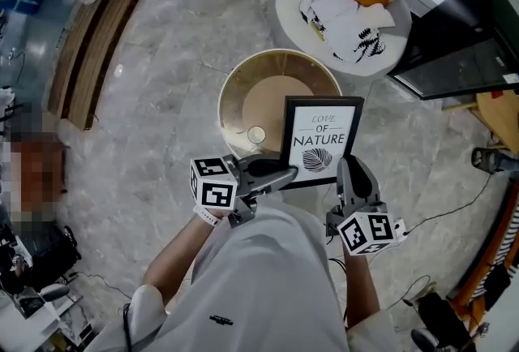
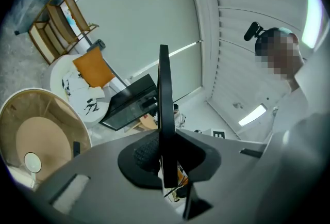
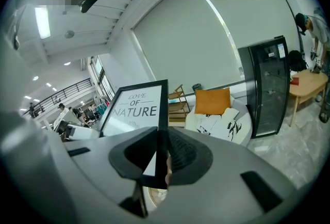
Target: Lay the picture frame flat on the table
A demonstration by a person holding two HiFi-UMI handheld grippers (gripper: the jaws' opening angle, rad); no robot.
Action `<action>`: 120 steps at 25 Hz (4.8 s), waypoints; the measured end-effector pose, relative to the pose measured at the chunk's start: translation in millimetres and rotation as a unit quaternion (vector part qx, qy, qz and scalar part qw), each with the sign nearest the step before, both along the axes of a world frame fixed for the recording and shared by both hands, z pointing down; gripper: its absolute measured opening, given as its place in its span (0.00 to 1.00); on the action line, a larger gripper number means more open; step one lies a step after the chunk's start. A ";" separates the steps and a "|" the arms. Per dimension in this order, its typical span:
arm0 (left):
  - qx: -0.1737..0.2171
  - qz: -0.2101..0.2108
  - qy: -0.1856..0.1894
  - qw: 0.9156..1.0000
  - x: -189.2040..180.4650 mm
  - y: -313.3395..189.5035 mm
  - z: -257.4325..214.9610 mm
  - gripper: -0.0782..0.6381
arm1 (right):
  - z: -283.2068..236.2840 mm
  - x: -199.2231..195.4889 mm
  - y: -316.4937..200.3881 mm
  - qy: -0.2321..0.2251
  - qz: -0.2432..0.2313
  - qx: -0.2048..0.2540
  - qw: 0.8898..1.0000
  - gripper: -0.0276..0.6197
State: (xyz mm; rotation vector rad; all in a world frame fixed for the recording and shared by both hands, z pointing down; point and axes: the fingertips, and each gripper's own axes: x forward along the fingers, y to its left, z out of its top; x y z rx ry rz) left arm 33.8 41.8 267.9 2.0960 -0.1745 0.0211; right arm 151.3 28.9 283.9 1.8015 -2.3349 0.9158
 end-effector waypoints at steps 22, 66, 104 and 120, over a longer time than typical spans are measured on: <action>0.009 -0.069 -0.249 0.966 38.8 -82.9 247.9 0.18 | 209.1 35.6 -42.4 0.029 -0.028 -0.127 0.991 0.07; -0.089 -0.001 -0.292 0.952 45.5 -151.2 526.7 0.21 | 416.0 26.5 -70.6 -0.026 0.003 -0.217 0.976 0.07; 0.022 -0.071 -0.577 0.814 -7.6 -174.7 551.7 0.21 | 400.6 27.6 -63.2 -0.006 0.007 -0.204 0.979 0.06; 0.069 -0.133 -0.486 0.861 -16.9 -117.3 339.7 0.12 | 247.4 30.6 -58.8 0.042 0.007 -0.155 0.987 0.06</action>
